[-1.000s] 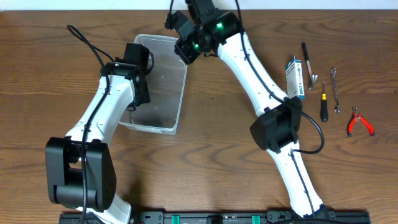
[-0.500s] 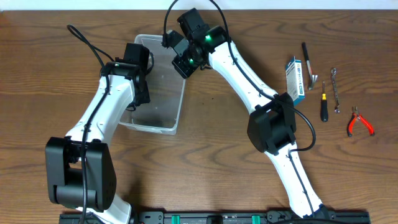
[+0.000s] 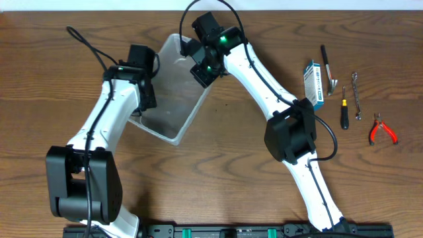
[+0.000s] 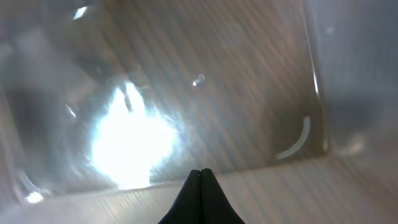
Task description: Pack container
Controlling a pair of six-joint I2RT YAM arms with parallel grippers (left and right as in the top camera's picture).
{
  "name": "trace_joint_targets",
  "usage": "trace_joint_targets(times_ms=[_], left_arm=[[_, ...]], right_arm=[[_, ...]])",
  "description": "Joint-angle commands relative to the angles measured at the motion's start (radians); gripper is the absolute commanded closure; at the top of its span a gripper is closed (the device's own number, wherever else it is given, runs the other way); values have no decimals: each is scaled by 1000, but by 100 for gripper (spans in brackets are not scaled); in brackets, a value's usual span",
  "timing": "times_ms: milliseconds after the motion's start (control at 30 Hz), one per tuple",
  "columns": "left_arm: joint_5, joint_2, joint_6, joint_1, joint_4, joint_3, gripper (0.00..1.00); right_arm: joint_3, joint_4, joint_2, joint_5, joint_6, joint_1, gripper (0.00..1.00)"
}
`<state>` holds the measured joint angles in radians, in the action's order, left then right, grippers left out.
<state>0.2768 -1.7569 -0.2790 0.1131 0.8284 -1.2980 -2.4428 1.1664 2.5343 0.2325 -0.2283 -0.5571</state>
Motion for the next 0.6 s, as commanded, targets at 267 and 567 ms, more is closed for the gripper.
trace_joint_targets(times_ms=[267,567], left_arm=[[22,6,17,-47,-31,1,94],[-61,6,17,-47,-84,1,94]], right_arm=[[6,111,-117,-125,72,53,99],[6,221,-166,-173,101,81,99]])
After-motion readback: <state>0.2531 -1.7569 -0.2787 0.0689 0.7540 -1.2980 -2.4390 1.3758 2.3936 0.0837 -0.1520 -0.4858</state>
